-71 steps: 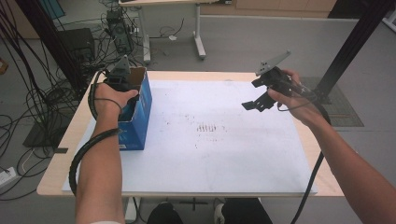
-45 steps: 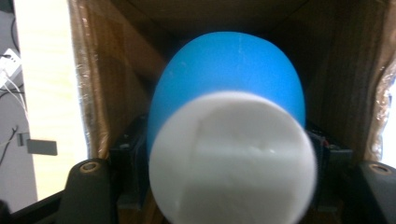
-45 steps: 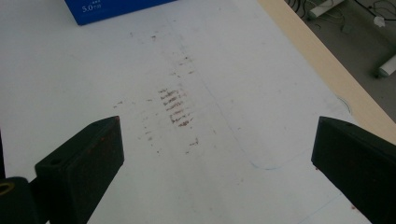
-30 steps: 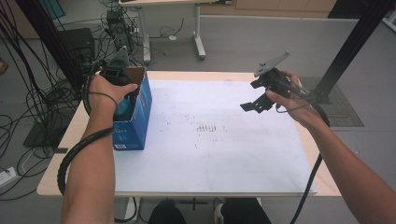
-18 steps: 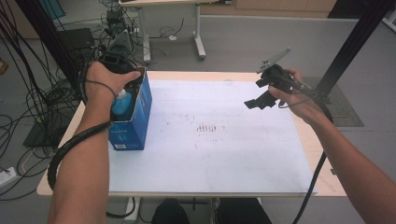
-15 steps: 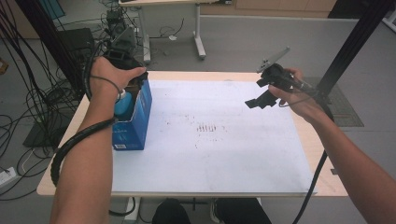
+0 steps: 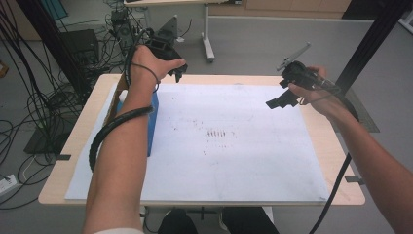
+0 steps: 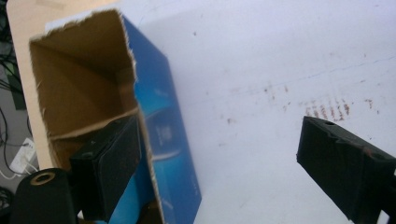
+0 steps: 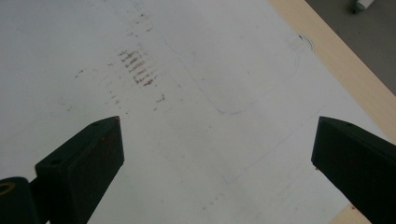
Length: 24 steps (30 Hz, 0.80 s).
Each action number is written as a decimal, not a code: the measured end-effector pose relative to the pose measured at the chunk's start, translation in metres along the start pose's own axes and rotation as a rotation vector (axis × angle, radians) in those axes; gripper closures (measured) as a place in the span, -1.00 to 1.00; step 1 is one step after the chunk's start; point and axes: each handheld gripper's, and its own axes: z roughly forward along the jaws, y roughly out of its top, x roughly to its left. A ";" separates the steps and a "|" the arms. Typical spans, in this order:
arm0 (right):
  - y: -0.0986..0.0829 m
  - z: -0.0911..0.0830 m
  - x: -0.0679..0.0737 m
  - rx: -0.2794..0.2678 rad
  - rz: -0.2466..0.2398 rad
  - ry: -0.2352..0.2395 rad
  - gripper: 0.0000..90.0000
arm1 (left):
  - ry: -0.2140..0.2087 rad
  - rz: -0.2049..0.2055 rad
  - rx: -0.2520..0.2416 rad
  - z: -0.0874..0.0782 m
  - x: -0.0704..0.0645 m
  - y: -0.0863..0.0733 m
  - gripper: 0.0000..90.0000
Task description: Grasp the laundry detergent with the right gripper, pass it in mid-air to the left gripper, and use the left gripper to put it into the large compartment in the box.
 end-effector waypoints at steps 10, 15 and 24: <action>-0.009 -0.009 -0.009 0.037 0.024 -0.009 -0.95 | -0.015 0.001 -0.020 0.004 -0.011 0.019 -0.70; -0.008 -0.010 -0.007 0.054 0.004 -0.015 -0.95 | -0.021 0.015 -0.022 0.006 -0.017 0.025 -0.70; -0.005 -0.010 -0.007 0.056 -0.004 -0.009 -0.95 | -0.016 0.020 -0.033 0.001 -0.019 0.030 -0.71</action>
